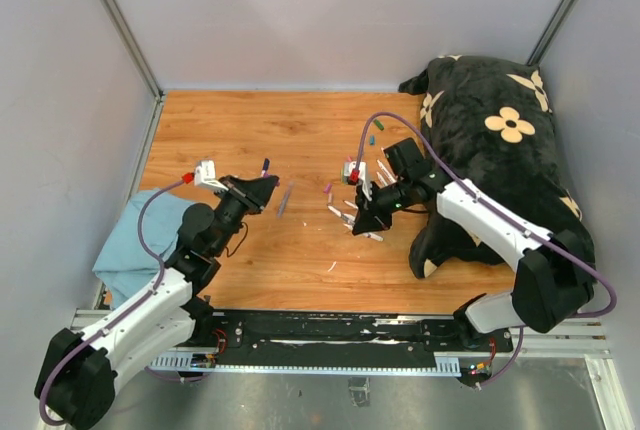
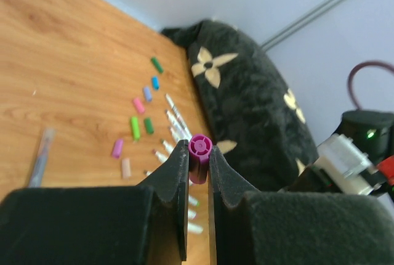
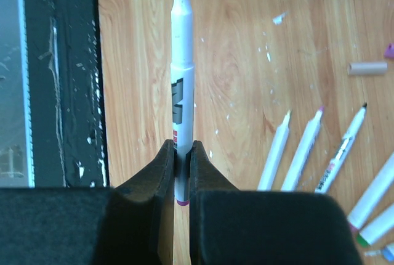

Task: Open the pen caps
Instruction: Place the pen cap at the center of the board.

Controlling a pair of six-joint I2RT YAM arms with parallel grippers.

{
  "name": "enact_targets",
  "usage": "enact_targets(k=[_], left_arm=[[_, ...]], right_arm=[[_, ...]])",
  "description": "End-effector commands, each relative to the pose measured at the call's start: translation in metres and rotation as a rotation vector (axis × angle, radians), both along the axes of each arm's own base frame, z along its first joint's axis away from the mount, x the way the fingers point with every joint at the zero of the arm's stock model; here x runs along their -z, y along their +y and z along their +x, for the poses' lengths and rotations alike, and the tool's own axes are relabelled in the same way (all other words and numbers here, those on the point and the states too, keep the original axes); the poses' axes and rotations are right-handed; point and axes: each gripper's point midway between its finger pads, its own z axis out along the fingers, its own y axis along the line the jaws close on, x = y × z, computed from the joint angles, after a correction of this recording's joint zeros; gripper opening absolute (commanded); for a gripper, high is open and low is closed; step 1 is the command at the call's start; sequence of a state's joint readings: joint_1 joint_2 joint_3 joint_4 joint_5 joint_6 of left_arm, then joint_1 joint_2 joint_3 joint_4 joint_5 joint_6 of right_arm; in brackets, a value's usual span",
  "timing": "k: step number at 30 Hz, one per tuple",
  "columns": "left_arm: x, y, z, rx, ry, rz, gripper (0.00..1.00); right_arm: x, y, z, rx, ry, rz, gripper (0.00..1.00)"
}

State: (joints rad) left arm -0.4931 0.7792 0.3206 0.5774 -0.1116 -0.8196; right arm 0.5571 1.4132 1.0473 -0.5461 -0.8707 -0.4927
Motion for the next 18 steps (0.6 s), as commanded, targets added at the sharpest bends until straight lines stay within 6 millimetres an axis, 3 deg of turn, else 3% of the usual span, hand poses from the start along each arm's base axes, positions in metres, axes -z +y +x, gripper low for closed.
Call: enact_targets(k=[1, 10, 18], left_arm=[[0.045, -0.007, -0.014, 0.079, 0.112, 0.045, 0.0], [0.1, -0.02, -0.019, 0.139, 0.29, 0.024, 0.0], [0.128, -0.034, -0.008, 0.166, 0.43, 0.033, 0.0]], right_arm=[[0.021, -0.023, -0.01, -0.012, -0.04, -0.135, 0.01], [0.062, -0.029, -0.02, -0.047, -0.045, -0.301, 0.01], [0.098, -0.029, -0.014, -0.026, -0.054, -0.517, 0.01]])
